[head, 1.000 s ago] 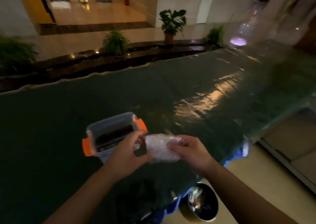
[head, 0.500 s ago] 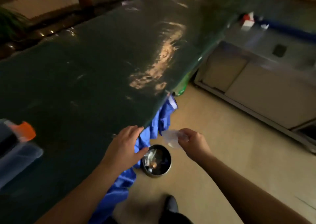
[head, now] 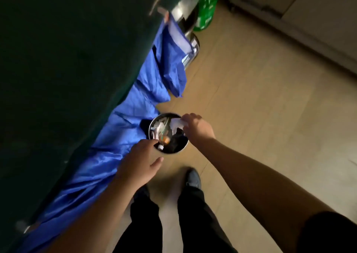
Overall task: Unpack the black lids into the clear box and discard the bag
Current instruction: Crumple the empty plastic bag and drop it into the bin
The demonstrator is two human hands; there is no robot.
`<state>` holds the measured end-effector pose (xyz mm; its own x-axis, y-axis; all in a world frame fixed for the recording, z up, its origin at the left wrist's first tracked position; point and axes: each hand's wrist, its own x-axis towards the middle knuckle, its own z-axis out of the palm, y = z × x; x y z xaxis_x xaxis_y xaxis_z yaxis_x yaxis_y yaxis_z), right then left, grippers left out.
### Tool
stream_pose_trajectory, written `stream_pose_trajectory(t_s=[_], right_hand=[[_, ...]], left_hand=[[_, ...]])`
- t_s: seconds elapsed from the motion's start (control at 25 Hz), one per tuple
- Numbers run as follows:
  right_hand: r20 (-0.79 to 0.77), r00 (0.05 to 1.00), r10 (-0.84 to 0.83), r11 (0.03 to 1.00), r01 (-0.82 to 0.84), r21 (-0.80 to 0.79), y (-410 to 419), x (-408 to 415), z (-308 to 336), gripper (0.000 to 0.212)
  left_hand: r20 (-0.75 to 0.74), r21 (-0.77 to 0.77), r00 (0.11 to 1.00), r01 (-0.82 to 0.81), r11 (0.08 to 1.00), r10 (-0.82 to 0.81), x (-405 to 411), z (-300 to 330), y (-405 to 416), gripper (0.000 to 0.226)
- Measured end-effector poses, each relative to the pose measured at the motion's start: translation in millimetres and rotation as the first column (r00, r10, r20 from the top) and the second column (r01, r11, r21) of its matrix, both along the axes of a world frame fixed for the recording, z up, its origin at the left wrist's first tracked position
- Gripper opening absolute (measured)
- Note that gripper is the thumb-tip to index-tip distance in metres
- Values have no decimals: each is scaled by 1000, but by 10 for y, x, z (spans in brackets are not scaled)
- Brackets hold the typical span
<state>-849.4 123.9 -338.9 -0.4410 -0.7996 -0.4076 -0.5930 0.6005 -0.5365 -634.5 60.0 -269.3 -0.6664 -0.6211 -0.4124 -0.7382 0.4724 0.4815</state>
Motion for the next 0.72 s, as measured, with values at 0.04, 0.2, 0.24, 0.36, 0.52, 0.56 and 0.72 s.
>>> stream_pose_trajectory(t_s=[0.04,0.2,0.24,0.36,0.52,0.56,0.72], right_hand=[[-25,999,39,999,-39,7,-51,39,-320,32],[-133,963,236,967,-220,125,-212,242,-1439,44],[-132,957,257,960,-238,145,-243,309,-1659,44],[-116,939,323,932,-294,213,-336,541,-2176,32],[45,950,309,875,-303,378,-310,787,-2613,60],[92,959,267,871,-282,403,-293,824,-2686,73],[117,969,219,862,-248,442,-307,866,-2919,82]], left_hand=[[37,26,999,-12,1000,11,44,-238,-28,54],[116,51,992,-53,997,47,245,-933,-156,48],[111,52,993,-53,997,47,271,-1064,-182,48],[90,59,995,-53,997,47,229,-1365,-292,47],[46,31,998,-53,998,51,45,-1692,-384,49],[39,37,998,-46,998,44,2,-1779,-390,49],[74,42,997,-10,999,7,-158,-2110,-401,51]])
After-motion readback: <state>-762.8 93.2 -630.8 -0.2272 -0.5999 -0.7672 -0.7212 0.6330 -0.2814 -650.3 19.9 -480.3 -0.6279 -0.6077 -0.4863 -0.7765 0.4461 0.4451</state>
